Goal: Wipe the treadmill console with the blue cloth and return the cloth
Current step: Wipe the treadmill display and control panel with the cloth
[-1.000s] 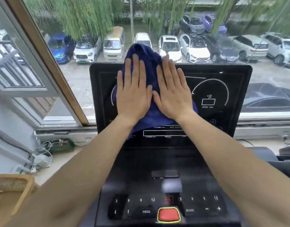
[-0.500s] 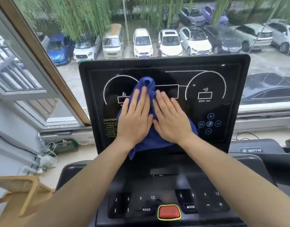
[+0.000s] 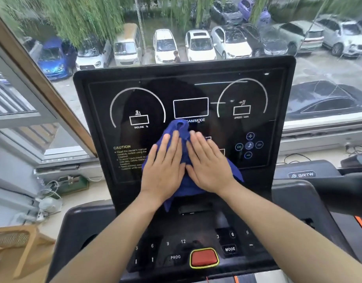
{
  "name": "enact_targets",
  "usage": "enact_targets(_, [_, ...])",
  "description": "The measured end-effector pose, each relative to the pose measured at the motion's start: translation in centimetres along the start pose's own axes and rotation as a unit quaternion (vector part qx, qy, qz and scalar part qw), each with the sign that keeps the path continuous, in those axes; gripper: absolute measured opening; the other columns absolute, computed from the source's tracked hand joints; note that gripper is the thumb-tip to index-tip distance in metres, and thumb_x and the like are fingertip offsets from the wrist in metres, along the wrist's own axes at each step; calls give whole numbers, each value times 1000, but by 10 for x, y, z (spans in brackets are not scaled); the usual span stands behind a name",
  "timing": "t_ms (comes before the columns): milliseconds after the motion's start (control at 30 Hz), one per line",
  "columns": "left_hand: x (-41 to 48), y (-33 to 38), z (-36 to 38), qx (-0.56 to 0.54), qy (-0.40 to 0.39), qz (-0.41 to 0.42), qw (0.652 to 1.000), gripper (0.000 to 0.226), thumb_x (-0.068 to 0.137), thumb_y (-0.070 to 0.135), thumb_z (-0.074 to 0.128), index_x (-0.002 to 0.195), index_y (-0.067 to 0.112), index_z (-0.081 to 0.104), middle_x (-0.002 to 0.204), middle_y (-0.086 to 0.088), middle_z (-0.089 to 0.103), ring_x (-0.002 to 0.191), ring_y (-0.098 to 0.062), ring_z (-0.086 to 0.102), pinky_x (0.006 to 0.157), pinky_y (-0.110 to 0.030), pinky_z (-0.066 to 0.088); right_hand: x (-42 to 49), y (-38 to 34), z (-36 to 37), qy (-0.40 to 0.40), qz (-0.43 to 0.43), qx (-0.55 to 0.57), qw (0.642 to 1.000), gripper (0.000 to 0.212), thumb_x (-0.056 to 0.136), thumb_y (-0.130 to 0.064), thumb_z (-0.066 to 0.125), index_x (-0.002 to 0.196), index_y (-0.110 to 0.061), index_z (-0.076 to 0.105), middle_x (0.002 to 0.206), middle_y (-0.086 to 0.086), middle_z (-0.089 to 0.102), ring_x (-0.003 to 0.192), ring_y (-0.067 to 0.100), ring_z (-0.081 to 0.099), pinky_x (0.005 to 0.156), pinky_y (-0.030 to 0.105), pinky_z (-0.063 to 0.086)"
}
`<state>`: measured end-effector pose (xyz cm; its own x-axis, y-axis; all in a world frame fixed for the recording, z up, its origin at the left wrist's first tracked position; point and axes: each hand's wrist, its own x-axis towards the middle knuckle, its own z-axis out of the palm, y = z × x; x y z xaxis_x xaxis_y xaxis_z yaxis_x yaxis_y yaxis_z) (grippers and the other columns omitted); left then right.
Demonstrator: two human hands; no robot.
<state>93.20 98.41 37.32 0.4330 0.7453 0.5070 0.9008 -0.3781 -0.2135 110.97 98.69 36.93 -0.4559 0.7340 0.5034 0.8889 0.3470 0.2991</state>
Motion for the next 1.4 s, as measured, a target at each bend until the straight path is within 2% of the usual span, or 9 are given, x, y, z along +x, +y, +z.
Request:
enact_targets(100, [31,-9,-15,0,27,-60,998,73,101,36,40,157,1,9,165,-14,5,153,-32,11,122,-46,8,45,23,-22,23,-52,-20,998,70,99,-39,40,154,0,20,164,15,11,151,29,14,123,40,2])
enact_targets(233, [120,-3,-49,-15,80,-116,990,70,101,36,36,157,2,13,165,-17,14,153,-32,13,122,-47,8,102,90,-56,71,-6,-17,997,69,100,-40,38,155,-2,21,164,18,18,152,30,15,123,40,2])
enact_targets(500, [144,90,-29,-23,73,66,995,66,104,36,32,159,5,11,167,-12,9,154,-28,7,121,-45,-8,-3,137,-18,57,204,39,977,68,99,-37,38,151,5,24,159,31,19,149,39,11,122,42,0])
enact_targets(667, [64,86,0,26,30,118,992,70,102,37,40,159,6,14,167,-8,8,154,-22,4,122,-42,-6,-56,84,8,6,137,22,990,69,95,-37,41,146,8,28,157,28,21,145,42,19,121,47,7])
enact_targets(833, [117,57,-27,13,87,8,996,69,103,36,39,158,7,10,166,-10,7,153,-28,11,123,-44,1,25,114,-23,86,75,31,993,67,100,-37,39,153,1,23,160,19,14,149,34,17,123,41,2])
enact_targets(1000, [189,76,-53,-11,115,-28,993,64,104,34,31,159,9,12,167,-10,12,154,-28,10,122,-46,5,55,163,-39,131,203,46,969,66,100,-34,42,153,1,25,161,26,20,150,37,16,123,41,-1])
enact_targets(1133, [152,102,-28,-17,95,52,994,60,107,33,29,159,7,13,167,-10,10,154,-27,8,122,-45,-1,7,141,-17,93,285,71,951,70,96,-31,43,154,1,21,161,28,17,150,38,12,122,43,1])
enact_targets(1267, [73,102,1,7,54,124,991,64,106,35,34,159,6,13,167,-9,8,154,-24,4,123,-42,3,-57,95,7,33,218,67,973,69,95,-33,42,148,6,23,157,31,22,146,41,15,120,47,7])
enact_targets(1400, [36,82,1,5,23,112,993,66,103,36,39,158,5,18,166,-10,8,153,-26,11,123,-41,2,-62,63,7,1,137,87,987,68,96,-32,43,151,2,20,161,21,11,151,35,7,123,42,1])
